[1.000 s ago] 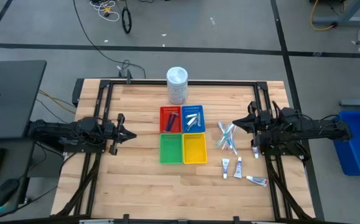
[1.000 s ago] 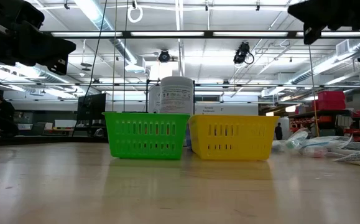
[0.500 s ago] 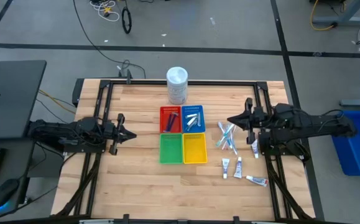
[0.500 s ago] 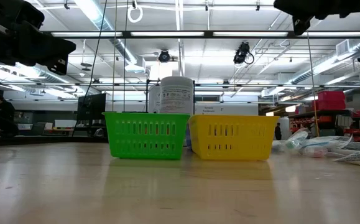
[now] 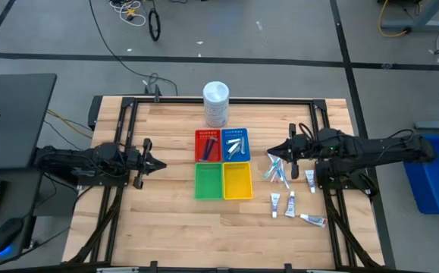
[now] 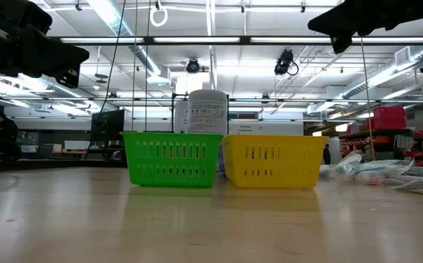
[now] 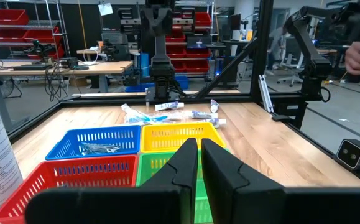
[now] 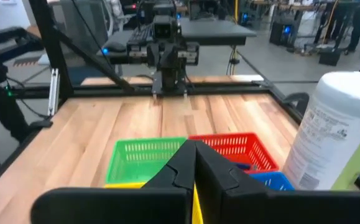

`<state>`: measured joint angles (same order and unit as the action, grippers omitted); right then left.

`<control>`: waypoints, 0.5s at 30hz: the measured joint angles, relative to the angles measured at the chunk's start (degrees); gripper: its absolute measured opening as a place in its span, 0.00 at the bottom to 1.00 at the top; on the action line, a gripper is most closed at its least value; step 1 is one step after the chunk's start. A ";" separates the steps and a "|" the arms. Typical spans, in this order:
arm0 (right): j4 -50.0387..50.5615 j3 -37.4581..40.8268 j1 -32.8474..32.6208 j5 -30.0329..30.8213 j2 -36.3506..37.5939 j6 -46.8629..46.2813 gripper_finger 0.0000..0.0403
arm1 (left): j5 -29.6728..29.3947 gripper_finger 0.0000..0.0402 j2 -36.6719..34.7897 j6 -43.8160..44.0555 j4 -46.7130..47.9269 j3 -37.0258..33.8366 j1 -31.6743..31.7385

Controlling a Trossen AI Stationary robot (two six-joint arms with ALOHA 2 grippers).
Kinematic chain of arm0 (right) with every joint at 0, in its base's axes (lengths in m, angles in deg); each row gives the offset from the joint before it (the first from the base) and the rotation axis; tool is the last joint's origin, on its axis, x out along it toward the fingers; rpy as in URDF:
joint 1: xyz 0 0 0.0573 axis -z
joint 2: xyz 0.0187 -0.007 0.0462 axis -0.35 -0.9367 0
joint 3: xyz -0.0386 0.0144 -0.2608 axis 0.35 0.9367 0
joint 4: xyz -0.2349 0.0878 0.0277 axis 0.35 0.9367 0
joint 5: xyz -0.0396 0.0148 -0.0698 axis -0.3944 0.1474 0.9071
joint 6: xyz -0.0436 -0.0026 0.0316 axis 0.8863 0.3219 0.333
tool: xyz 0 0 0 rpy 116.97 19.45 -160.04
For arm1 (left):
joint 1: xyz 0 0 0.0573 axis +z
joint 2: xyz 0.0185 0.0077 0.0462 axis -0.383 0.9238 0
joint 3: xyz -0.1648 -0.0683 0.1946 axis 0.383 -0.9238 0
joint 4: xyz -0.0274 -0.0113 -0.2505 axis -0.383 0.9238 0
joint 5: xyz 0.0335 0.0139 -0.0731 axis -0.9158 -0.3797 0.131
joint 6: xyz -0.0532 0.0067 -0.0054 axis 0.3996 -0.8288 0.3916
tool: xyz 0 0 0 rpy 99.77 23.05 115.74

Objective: Pick & Place Travel size toiletries
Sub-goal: Put the green toothbrush into the green bin

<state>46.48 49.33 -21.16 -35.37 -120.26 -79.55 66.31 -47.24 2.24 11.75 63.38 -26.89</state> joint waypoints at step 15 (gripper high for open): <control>6.04 0.00 0.02 -2.43 -2.44 -3.15 0.03 | 0.00 0.07 0.00 -0.01 0.02 0.02 0.01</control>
<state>52.53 49.33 -21.13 -37.80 -122.70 -82.69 66.31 -47.24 2.23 11.77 63.40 -26.88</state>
